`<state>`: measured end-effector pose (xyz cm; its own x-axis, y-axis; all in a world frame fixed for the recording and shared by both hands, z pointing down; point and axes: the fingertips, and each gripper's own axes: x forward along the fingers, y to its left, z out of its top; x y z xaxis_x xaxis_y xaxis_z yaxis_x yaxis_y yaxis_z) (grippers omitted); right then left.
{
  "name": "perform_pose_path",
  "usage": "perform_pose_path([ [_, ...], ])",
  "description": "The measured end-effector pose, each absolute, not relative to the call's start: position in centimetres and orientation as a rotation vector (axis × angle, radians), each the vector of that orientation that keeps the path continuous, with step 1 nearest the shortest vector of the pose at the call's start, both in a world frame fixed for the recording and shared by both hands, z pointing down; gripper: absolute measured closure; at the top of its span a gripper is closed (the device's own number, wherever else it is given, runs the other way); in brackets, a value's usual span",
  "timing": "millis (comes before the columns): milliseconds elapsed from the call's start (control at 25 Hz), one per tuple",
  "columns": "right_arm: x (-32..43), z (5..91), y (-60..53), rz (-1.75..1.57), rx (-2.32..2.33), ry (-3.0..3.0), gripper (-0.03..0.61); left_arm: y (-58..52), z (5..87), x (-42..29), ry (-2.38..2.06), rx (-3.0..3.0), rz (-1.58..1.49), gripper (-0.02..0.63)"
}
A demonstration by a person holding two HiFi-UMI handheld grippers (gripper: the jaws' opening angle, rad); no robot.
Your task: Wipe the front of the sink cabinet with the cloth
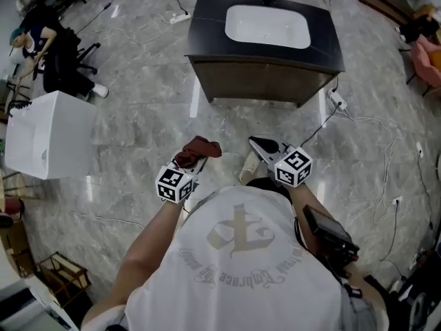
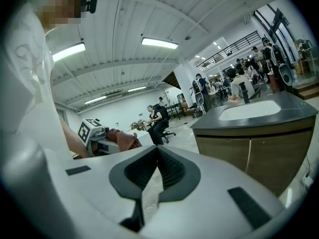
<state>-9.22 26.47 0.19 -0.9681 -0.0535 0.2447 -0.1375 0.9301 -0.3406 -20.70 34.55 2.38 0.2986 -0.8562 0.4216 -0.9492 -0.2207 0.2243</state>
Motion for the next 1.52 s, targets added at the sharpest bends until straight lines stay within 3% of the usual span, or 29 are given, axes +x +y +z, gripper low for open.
perform_pose_path([
  [320, -7.3, 0.7, 14.4, 0.577, 0.160, -2.861, 0.566, 20.4, 1.8, -18.3, -1.558, 2.185, 0.352, 0.491],
  [1000, -6.4, 4.5, 5.5, 0.724, 0.257, -2.888, 0.566, 12.4, 5.5, -17.4, -1.404, 2.109, 0.574, 0.491],
  [1520, -6.6, 10.3, 4.2, 0.886, 0.733, -2.764, 0.566, 9.0, 13.3, -18.9, -1.084, 2.190, 0.666, 0.491],
])
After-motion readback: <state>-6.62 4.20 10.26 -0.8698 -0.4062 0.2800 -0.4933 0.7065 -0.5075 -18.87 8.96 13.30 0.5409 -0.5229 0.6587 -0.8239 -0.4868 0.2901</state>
